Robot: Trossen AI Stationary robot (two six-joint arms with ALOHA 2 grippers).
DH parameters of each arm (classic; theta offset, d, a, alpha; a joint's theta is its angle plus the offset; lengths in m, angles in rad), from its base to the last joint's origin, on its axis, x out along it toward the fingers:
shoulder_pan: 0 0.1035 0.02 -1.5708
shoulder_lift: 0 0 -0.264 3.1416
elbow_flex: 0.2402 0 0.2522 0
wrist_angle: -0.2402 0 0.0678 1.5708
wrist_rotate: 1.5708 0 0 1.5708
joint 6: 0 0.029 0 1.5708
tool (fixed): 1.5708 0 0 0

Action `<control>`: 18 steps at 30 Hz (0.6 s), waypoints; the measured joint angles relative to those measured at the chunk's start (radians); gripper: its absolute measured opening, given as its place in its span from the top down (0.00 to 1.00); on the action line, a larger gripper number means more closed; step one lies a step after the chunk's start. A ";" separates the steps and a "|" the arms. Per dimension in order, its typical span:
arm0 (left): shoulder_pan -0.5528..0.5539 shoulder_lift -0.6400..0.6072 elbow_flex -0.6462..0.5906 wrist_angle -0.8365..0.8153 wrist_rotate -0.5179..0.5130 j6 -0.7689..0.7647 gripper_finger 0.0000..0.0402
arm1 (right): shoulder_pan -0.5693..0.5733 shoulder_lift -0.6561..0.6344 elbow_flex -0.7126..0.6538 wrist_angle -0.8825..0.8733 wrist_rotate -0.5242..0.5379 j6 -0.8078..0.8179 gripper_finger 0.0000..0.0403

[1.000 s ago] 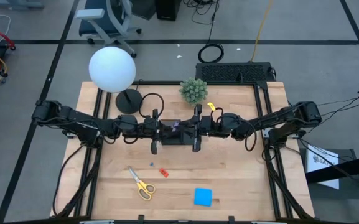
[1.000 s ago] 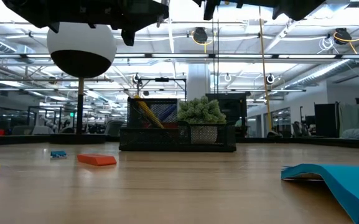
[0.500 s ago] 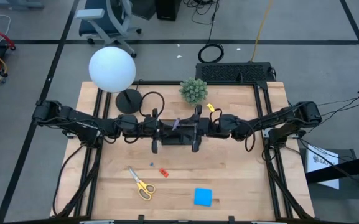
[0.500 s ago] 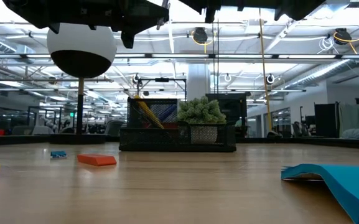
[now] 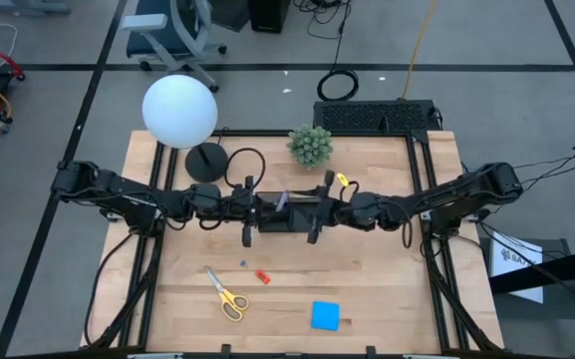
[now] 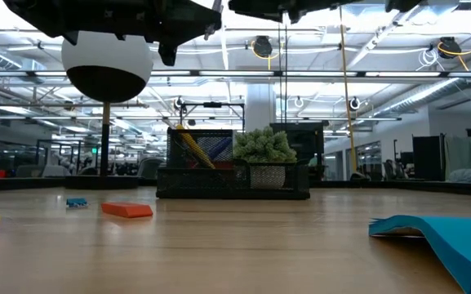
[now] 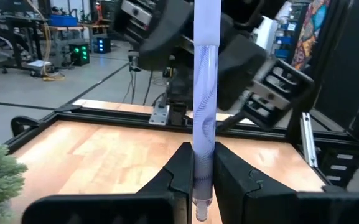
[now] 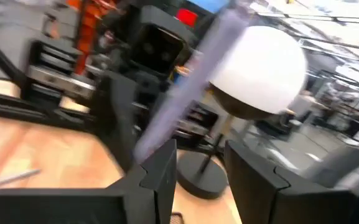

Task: Pick and place office supplies into organizer
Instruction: Put the purple pen into the desk organizer

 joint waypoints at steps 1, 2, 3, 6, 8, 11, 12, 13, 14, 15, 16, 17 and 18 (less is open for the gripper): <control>0.000 0.000 0.000 0.000 0.001 -0.001 0.90 | 0.008 -0.009 0.000 -0.013 0.018 -0.006 0.68; 0.001 0.000 0.000 0.001 0.000 -0.005 0.90 | 0.016 -0.019 0.000 -0.028 0.033 -0.012 0.69; 0.001 0.000 0.000 0.006 0.000 -0.009 0.90 | 0.023 -0.030 0.000 -0.045 0.039 -0.022 0.69; 0.003 0.000 0.000 0.009 0.000 -0.050 0.90 | 0.041 -0.054 0.000 -0.111 0.063 -0.054 0.69; 0.007 0.000 0.000 0.007 0.003 -0.099 0.90 | 0.046 -0.057 0.000 -0.155 0.065 -0.075 0.69; 0.011 0.000 0.000 0.007 0.003 -0.182 0.90 | 0.058 -0.057 0.000 -0.184 0.066 -0.128 0.69; 0.011 0.000 0.000 0.007 0.004 -0.206 0.90 | 0.062 -0.057 0.000 -0.196 0.065 -0.157 0.69; 0.011 0.000 0.000 0.007 0.007 -0.232 0.90 | 0.067 -0.057 0.000 -0.214 0.064 -0.192 0.69; 0.010 0.000 0.000 0.007 0.009 -0.257 0.90 | 0.073 -0.057 0.000 -0.236 0.064 -0.230 0.69; 0.010 0.000 0.000 0.007 0.013 -0.281 0.90 | 0.079 -0.056 0.000 -0.254 0.066 -0.266 0.69; 0.010 0.000 0.000 0.007 0.020 -0.303 0.90 | 0.086 -0.055 0.000 -0.263 0.076 -0.304 0.69; 0.010 0.000 0.000 0.007 0.026 -0.323 0.90 | 0.094 -0.055 0.000 -0.263 0.093 -0.342 0.69; 0.010 0.000 0.000 0.008 0.027 -0.341 0.90 | 0.105 -0.055 0.000 -0.258 0.115 -0.386 0.69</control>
